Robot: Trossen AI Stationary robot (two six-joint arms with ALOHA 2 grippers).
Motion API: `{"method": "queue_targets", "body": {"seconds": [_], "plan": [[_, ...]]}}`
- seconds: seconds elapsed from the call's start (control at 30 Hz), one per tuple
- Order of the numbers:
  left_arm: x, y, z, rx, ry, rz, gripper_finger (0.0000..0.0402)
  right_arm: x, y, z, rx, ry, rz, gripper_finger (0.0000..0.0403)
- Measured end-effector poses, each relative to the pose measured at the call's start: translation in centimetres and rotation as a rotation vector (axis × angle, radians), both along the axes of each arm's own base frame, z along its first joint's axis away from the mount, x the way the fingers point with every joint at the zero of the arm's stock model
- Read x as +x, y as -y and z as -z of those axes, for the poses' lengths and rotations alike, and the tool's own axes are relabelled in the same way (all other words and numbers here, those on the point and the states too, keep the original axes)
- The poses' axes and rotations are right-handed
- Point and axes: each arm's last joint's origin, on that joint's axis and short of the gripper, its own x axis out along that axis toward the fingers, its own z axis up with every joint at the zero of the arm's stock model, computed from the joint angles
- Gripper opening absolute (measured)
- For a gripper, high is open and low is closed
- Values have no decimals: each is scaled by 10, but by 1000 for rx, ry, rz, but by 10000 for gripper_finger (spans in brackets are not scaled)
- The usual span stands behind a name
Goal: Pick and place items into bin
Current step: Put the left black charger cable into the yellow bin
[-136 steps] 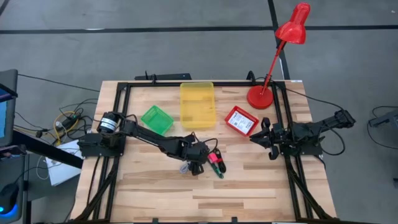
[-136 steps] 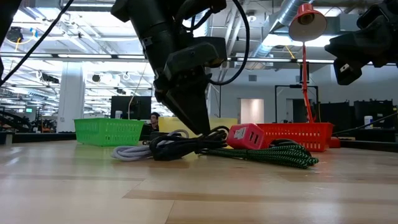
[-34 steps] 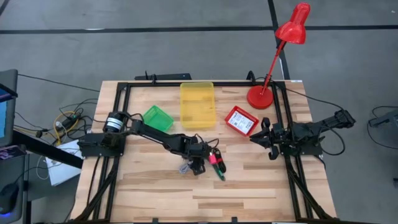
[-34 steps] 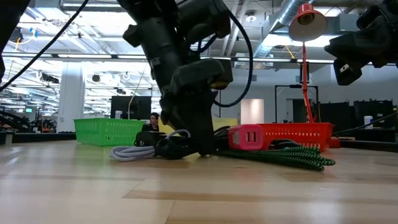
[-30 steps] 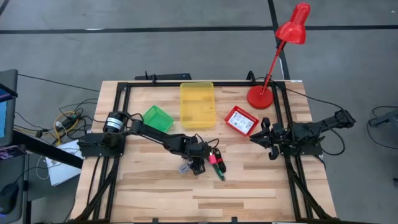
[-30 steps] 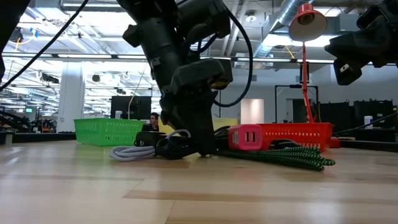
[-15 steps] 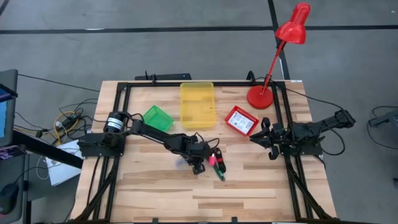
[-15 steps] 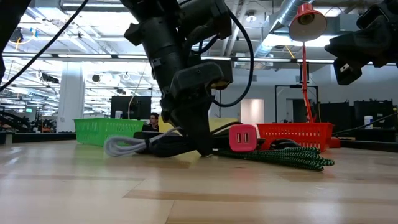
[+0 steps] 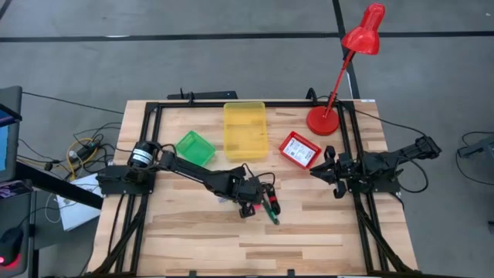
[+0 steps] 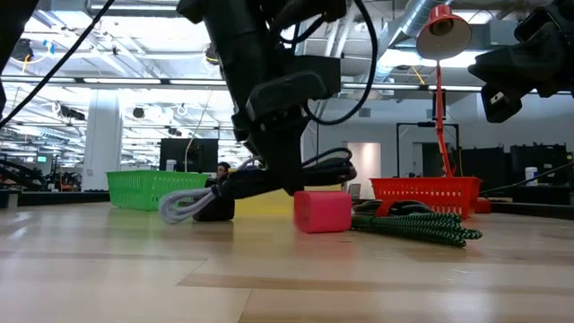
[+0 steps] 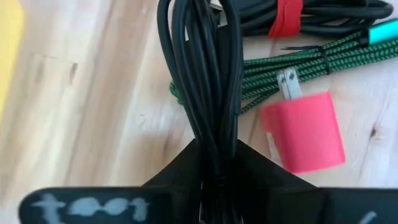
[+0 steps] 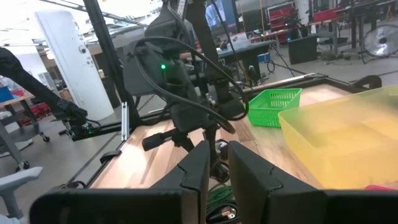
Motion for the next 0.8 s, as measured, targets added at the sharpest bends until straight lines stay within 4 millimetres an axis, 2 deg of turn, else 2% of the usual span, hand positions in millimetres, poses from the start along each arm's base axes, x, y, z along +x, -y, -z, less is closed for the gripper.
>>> {"method": "queue_targets", "body": {"seconds": [0.27, 0.8], "plan": [[4, 2, -9, 46, 29, 14, 55, 0, 0, 0, 0, 0, 0, 54], [5, 3, -10, 22, 45, 16, 56, 0, 0, 0, 0, 0, 0, 54]]}}
